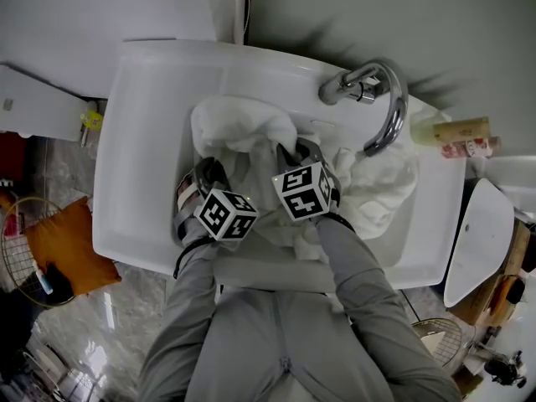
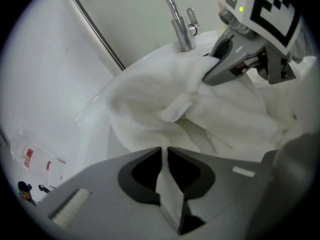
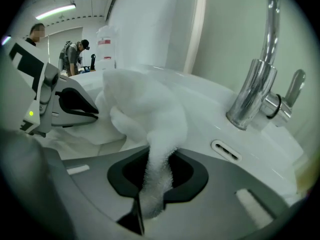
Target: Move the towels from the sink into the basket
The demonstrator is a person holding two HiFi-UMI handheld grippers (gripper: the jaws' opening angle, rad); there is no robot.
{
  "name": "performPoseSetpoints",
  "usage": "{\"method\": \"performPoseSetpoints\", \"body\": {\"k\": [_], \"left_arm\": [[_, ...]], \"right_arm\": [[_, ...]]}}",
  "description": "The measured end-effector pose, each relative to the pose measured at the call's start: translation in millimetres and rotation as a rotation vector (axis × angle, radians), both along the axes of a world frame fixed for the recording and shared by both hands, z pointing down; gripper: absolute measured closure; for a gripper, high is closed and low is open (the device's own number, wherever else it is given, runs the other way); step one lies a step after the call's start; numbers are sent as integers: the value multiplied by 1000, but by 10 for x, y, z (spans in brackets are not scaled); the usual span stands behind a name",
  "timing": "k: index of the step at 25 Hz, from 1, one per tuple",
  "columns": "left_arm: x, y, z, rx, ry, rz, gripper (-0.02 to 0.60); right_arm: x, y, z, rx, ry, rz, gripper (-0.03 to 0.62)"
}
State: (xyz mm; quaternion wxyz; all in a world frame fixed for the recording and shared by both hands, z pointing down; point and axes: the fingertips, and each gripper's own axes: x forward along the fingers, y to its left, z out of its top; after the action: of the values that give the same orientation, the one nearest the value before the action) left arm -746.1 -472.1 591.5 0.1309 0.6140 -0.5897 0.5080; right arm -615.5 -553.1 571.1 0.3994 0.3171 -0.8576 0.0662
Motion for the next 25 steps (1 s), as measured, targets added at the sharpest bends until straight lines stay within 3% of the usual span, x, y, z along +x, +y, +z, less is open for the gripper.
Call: {"method": "performPoseSetpoints", "body": {"k": [9,25], "left_arm": [[-39,74,-608,148,46,-1,486],[-353,465,-1899,404,13,64,486]], "right_arm": [[34,206,-524,64,-105,39,539],[410,682,-2007,346,-278,200,542]]}}
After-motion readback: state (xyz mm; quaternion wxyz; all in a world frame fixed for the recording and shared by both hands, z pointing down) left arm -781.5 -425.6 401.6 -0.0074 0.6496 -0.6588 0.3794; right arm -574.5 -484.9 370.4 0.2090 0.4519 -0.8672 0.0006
